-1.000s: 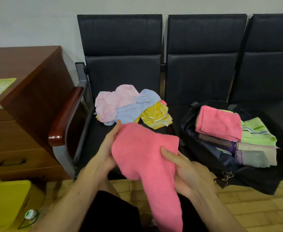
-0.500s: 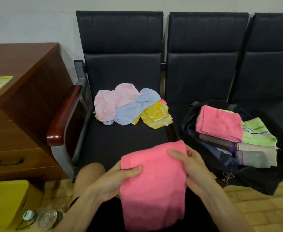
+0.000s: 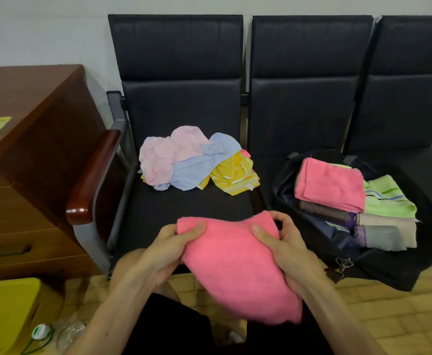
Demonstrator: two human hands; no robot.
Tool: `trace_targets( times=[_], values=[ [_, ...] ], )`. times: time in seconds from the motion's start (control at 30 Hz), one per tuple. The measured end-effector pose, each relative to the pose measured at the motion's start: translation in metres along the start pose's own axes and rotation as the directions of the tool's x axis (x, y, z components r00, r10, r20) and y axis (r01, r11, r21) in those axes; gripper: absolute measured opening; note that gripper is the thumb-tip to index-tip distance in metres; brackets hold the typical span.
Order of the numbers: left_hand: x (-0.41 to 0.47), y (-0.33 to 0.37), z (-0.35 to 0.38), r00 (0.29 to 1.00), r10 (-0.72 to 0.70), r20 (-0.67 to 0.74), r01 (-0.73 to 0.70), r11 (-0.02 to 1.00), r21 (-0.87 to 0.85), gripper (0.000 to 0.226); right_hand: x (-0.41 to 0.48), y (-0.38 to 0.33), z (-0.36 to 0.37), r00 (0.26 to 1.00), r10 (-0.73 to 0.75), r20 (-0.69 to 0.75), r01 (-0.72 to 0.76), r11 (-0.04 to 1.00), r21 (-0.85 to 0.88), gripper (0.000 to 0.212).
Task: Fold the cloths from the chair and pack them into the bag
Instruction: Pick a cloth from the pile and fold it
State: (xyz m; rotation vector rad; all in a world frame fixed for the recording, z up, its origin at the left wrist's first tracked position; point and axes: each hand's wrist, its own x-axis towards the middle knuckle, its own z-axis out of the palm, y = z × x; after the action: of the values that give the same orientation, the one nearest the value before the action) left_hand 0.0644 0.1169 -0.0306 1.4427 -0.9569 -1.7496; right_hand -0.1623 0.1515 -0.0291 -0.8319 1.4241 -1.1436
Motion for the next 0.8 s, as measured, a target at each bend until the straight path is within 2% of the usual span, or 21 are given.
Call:
trace_targets(
  times=[0.17,0.27,0.33,0.47,0.63,0.7,0.8],
  values=[
    [0.006,0.004,0.0,0.994,0.021,-0.108,-0.026,0.998,-0.052,0.041,0.002,-0.014,-0.008,0.977,-0.194,0.09,0.206,0.966,-0.154,0.066],
    [0.007,0.012,0.002,0.978,0.069,-0.198,-0.09,0.991,-0.101,0.039,0.005,-0.027,-0.011,0.948,-0.277,0.157,0.313,0.899,-0.306,0.066],
    [0.007,0.018,0.001,0.976,0.123,-0.182,-0.144,0.984,-0.103,0.042,0.008,-0.035,-0.014,0.93,-0.319,0.183,0.366,0.85,-0.378,0.063],
    [0.003,0.035,-0.004,0.957,0.291,-0.023,-0.287,0.953,0.094,0.057,0.013,-0.058,-0.015,0.906,-0.35,0.239,0.424,0.739,-0.524,0.064],
    [0.003,0.057,-0.009,0.905,0.425,0.016,-0.408,0.856,0.319,0.081,0.02,-0.079,-0.014,0.878,-0.403,0.259,0.464,0.585,-0.665,0.062],
    [0.0,0.065,-0.009,0.886,0.462,0.033,-0.432,0.799,0.418,0.08,0.02,-0.088,-0.013,0.862,-0.422,0.28,0.486,0.533,-0.692,0.05],
    [-0.004,0.072,-0.007,0.848,0.528,0.05,-0.461,0.686,0.563,0.067,0.019,-0.098,-0.013,0.856,-0.438,0.273,0.485,0.5,-0.718,0.037]
  ],
)
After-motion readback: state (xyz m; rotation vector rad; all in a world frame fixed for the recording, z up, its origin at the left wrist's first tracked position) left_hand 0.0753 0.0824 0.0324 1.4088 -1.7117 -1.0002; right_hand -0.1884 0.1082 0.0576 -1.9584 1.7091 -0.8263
